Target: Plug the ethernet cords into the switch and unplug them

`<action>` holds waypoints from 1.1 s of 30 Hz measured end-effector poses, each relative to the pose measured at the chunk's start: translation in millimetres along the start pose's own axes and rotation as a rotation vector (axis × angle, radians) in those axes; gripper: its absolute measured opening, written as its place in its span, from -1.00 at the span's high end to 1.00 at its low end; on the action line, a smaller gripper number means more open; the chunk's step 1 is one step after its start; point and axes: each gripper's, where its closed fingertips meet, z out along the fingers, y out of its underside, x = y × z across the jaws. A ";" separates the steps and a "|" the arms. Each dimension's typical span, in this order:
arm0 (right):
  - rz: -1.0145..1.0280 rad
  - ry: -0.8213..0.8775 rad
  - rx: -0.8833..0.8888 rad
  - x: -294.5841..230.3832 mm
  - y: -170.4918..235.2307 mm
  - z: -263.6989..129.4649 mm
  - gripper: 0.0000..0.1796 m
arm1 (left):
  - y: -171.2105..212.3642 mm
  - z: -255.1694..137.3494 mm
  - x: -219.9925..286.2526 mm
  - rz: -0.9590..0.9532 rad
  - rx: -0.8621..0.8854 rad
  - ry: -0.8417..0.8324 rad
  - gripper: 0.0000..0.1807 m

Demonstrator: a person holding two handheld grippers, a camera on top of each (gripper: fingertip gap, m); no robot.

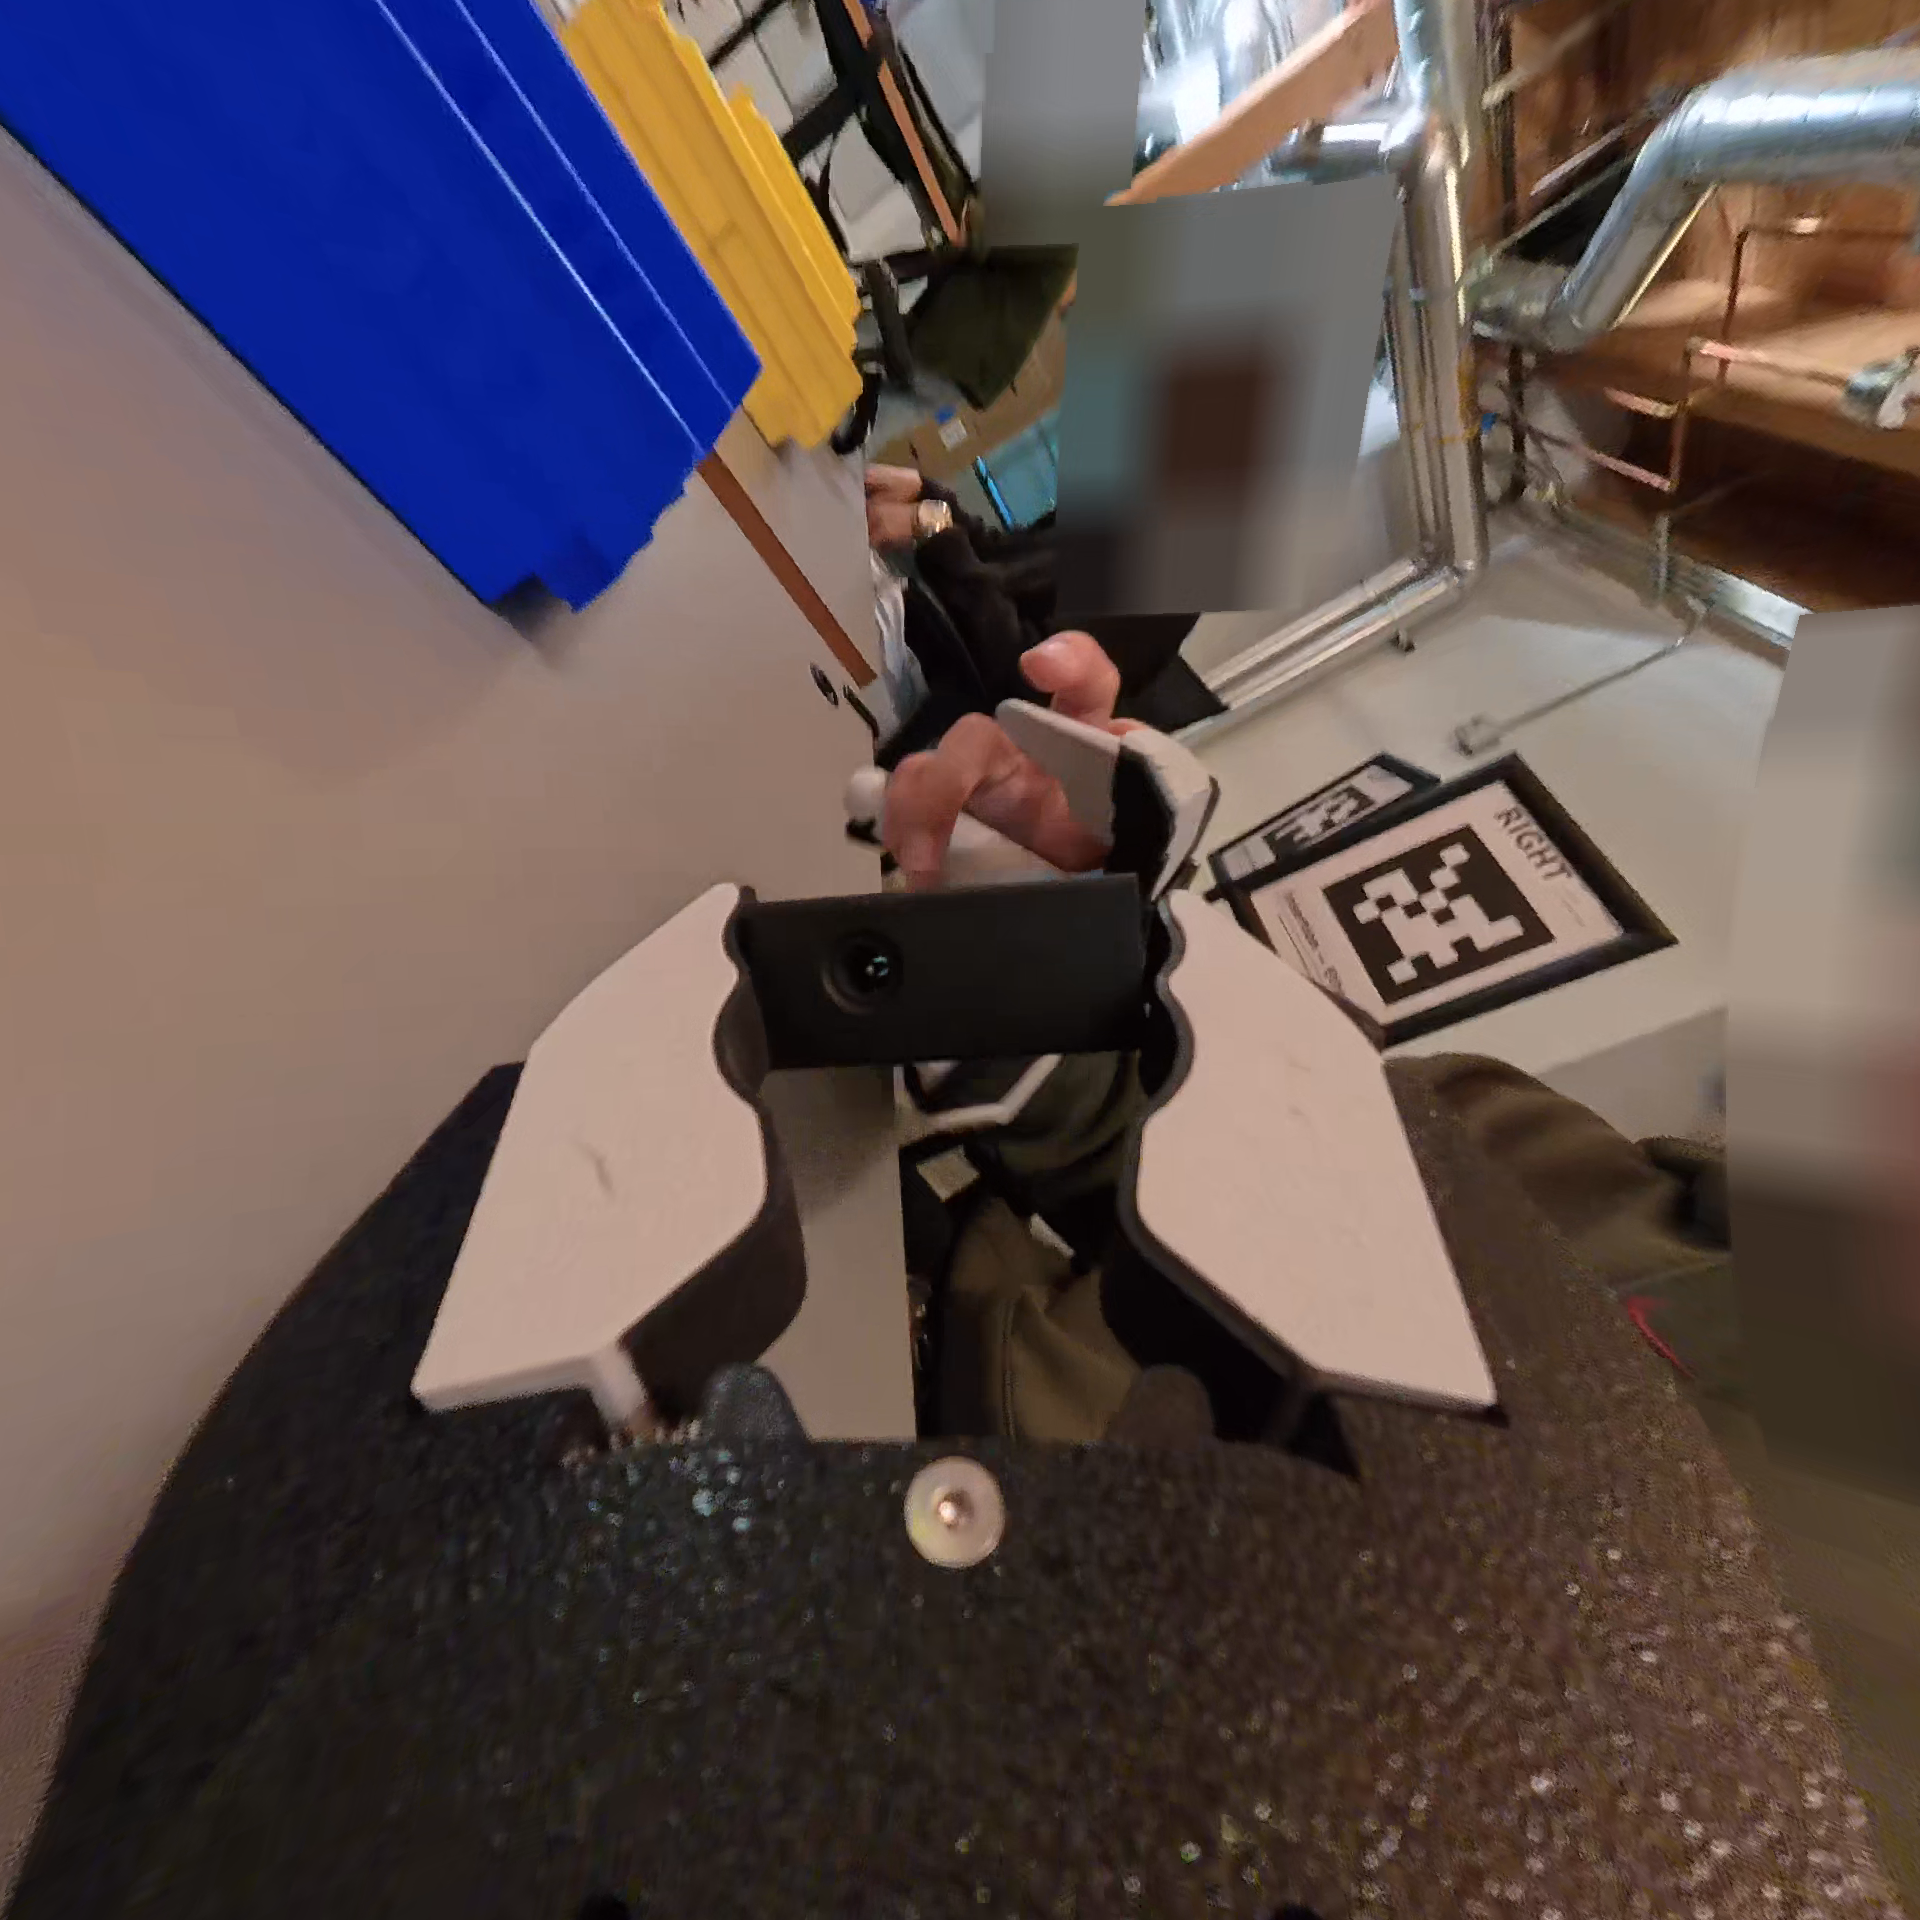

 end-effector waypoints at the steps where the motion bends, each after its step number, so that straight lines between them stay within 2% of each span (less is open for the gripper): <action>1: 0.105 0.001 0.034 2.0 -1.8 0.3 0.11 | -3.6 -0.1 0.6 -0.010 0.039 0.017 0.22; 3: 0.278 -0.006 0.061 5.8 3.2 1.9 0.22 | -5.2 1.7 4.7 -0.029 0.078 0.068 0.22; 5: 0.409 -0.077 0.138 4.4 1.3 0.8 0.68 | -2.3 6.2 8.7 -0.039 0.092 0.107 0.22; 10: 0.788 -0.351 0.231 11.1 -2.3 -12.6 0.71 | 18.6 13.9 14.8 -0.028 0.000 0.179 0.21; 14: 1.285 -0.553 0.304 22.8 6.5 -23.1 0.70 | -1.0 3.4 21.9 0.321 0.048 0.041 0.32; 15: 1.375 -0.616 0.295 20.1 10.1 -25.1 0.70 | -5.7 1.4 25.8 0.419 0.047 0.001 0.36; 17: 1.487 -0.639 0.248 14.3 20.9 -23.2 0.71 | -7.3 3.1 31.1 0.576 -0.013 -0.065 0.47; 19: 1.526 -0.663 0.263 11.0 22.4 -23.4 0.71 | 0.6 8.7 24.3 0.633 -0.147 -0.137 0.52; 21: 1.575 -0.660 0.274 14.2 23.7 -22.6 0.70 | 9.2 13.7 15.6 0.612 -0.248 -0.175 0.52; 27: 1.548 -0.675 0.280 16.5 20.8 -27.9 0.70 | 17.0 24.8 0.0 0.480 -0.269 -0.159 0.51; 29: 1.562 -0.672 0.254 14.1 24.7 -27.2 0.70 | 25.8 27.5 -1.4 0.450 -0.301 -0.132 0.70; 31: 1.552 -0.669 0.238 11.6 26.5 -27.2 0.70 | 38.0 28.5 -10.0 0.417 -0.368 -0.157 0.71; 33: 1.542 -0.602 0.220 14.5 32.6 -23.6 0.70 | 41.1 32.4 -15.6 0.372 -0.338 -0.159 0.71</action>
